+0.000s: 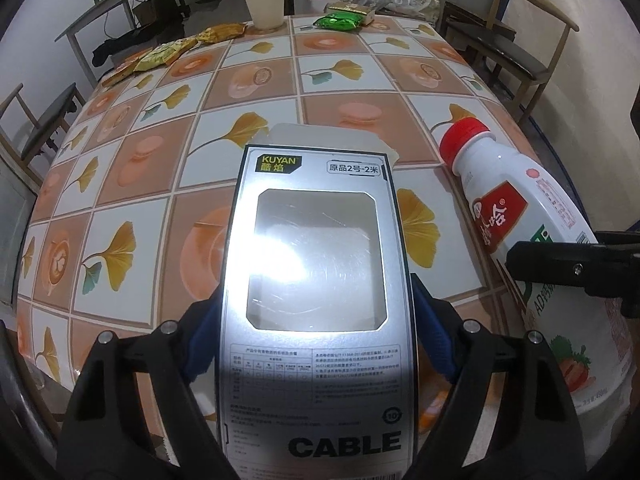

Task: Collect trash
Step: 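Lift the CABLE box with the left tool while the right lifts the milk bottle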

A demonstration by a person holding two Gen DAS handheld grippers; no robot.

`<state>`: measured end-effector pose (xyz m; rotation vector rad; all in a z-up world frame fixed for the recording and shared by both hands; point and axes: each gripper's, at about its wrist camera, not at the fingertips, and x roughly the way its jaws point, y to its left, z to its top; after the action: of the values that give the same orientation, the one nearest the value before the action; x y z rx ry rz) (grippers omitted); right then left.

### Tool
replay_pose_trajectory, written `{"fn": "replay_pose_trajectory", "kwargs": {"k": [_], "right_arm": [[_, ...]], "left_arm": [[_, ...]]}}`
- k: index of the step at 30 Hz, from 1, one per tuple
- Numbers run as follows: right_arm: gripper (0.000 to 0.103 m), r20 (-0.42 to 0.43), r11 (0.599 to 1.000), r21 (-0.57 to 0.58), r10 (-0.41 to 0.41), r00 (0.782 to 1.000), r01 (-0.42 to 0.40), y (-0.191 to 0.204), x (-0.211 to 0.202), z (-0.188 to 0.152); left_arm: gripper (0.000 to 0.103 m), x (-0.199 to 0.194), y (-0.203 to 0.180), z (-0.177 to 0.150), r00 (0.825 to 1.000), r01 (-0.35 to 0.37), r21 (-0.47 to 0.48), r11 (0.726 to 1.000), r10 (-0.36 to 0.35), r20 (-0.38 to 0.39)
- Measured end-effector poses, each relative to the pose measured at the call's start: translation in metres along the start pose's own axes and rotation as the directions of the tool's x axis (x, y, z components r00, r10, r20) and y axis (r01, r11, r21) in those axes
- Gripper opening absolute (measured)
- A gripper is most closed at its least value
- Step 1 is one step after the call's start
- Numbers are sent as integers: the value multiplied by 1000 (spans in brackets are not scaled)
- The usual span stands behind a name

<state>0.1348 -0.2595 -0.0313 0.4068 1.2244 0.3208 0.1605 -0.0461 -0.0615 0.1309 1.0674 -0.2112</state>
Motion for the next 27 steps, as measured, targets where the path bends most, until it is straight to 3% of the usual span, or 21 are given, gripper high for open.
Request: {"fn": "replay_pose_trajectory", "kwargs": {"k": [27], "right_arm": [[59, 47, 999, 38, 33, 998, -35, -12, -10, -4]], "left_arm": [[78, -7, -12, -4, 1000, -15, 32, 999, 14, 24]]}}
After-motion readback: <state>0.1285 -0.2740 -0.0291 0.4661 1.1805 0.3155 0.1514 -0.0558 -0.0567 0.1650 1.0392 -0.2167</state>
